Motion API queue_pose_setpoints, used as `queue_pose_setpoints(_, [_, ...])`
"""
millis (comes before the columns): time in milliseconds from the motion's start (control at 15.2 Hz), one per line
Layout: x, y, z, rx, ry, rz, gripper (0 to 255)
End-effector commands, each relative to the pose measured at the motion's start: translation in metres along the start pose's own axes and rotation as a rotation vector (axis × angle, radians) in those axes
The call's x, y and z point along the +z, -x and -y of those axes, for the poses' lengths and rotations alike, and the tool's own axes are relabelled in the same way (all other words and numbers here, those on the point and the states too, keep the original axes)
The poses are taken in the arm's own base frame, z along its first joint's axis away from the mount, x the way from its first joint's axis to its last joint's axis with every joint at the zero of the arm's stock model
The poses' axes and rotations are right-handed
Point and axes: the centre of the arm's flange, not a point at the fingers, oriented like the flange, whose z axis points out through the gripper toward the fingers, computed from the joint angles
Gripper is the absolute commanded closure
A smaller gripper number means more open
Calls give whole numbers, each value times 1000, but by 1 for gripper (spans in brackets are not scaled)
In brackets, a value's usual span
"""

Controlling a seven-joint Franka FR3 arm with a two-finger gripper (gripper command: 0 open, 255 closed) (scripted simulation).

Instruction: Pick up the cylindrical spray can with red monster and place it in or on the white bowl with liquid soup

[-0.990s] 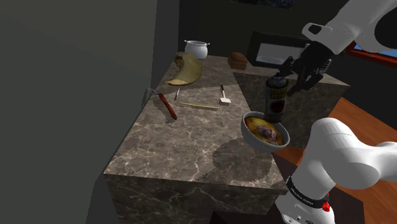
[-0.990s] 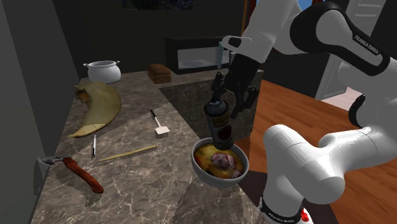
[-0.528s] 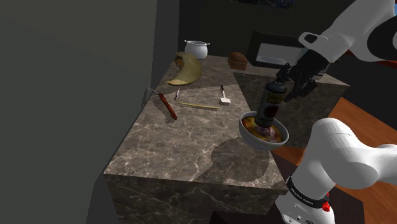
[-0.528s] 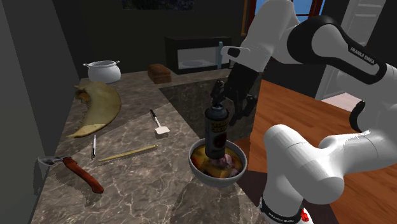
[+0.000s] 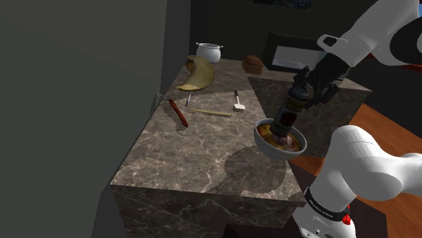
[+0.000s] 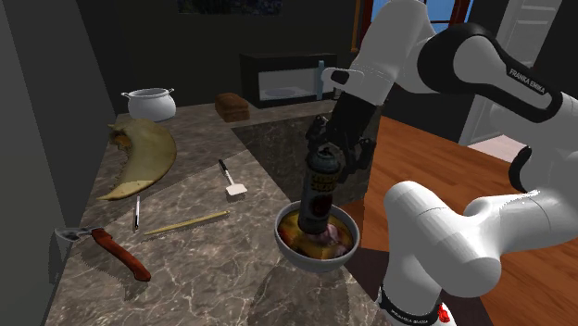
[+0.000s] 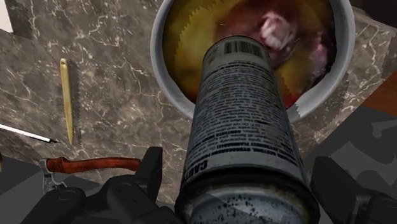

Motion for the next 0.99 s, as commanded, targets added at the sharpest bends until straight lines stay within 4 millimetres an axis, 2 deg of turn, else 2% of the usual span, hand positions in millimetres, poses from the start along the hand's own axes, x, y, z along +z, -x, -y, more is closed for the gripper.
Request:
queue_pose_setpoints(0, [0, 0, 0, 0, 0, 0, 0])
queue_pose_setpoints(132, [0, 0, 0, 0, 0, 0, 0])
queue_pose_setpoints(396, [-50, 0, 0, 0, 0, 0, 0])
queue_pose_setpoints(924, [-50, 0, 0, 0, 0, 0, 0])
